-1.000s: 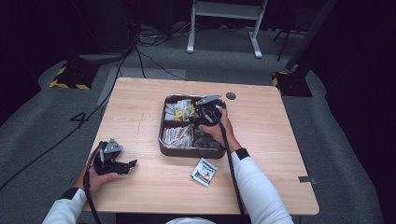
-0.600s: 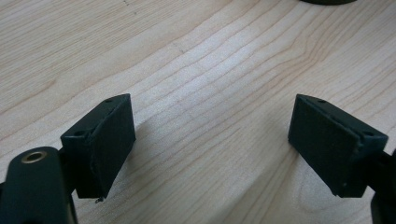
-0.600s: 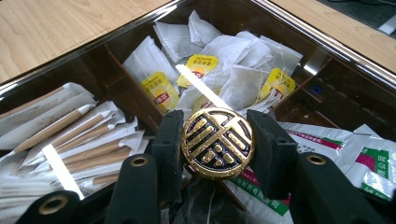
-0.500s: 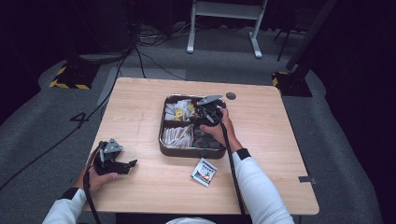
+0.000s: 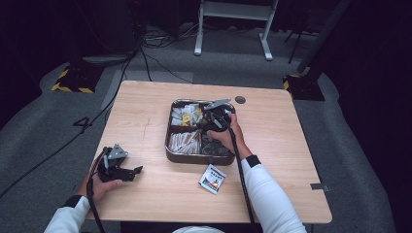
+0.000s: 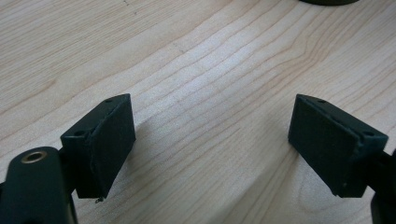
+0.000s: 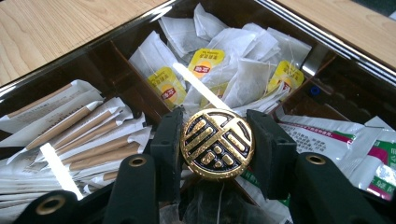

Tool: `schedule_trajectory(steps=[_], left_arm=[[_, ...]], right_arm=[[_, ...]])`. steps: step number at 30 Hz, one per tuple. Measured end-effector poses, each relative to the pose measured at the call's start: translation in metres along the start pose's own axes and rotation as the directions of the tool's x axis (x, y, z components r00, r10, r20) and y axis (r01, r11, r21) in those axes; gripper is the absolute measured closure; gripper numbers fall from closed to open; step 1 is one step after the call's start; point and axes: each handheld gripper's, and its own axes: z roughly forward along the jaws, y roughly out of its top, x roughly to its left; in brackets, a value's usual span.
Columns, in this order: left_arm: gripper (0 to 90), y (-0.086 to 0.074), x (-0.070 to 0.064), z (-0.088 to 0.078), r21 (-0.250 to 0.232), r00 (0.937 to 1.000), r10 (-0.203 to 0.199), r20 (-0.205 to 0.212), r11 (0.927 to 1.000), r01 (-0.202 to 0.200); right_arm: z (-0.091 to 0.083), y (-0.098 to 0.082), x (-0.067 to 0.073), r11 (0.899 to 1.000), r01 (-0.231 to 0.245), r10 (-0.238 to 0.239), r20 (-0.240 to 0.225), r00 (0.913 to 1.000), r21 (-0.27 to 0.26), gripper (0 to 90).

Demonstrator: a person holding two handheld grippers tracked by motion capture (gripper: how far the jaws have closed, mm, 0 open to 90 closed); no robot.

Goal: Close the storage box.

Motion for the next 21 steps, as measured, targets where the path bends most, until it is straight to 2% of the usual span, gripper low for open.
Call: schedule_trajectory(steps=[4, 9, 17, 19, 21], left_arm=[[15.1, 0.0, 0.0, 0.0, 0.0, 1.0, 0.0, 0.0, 1.0, 0.0], [15.1, 0.0, 0.0, 0.0, 0.0, 1.0, 0.0, 0.0, 1.0, 0.0], [15.1, 0.0, 0.0, 0.0, 0.0, 1.0, 0.0, 0.0, 1.0, 0.0], [15.1, 0.0, 0.0, 0.0, 0.0, 1.0, 0.0, 0.0, 1.0, 0.0], [15.1, 0.0, 0.0, 0.0, 0.0, 1.0, 0.0, 0.0, 1.0, 0.0]], right_arm=[[-0.001, -0.001, 0.001, 1.0, 0.002, -0.002, -0.002, 1.0, -0.015, 55.1], [-0.006, 0.002, 0.003, 0.999, 0.036, -0.036, -0.002, 0.9993, -0.039, 47.5], [-0.009, 0.0, 0.003, 0.996, 0.086, -0.085, 0.009, 0.9963, -0.018, 31.6], [-0.01, -0.001, 0.003, 0.996, 0.087, -0.086, 0.022, 0.996, -0.018, 30.2], [-0.012, -0.001, 0.002, 0.996, 0.091, -0.091, 0.015, 0.9957, -0.016, 29.3]])
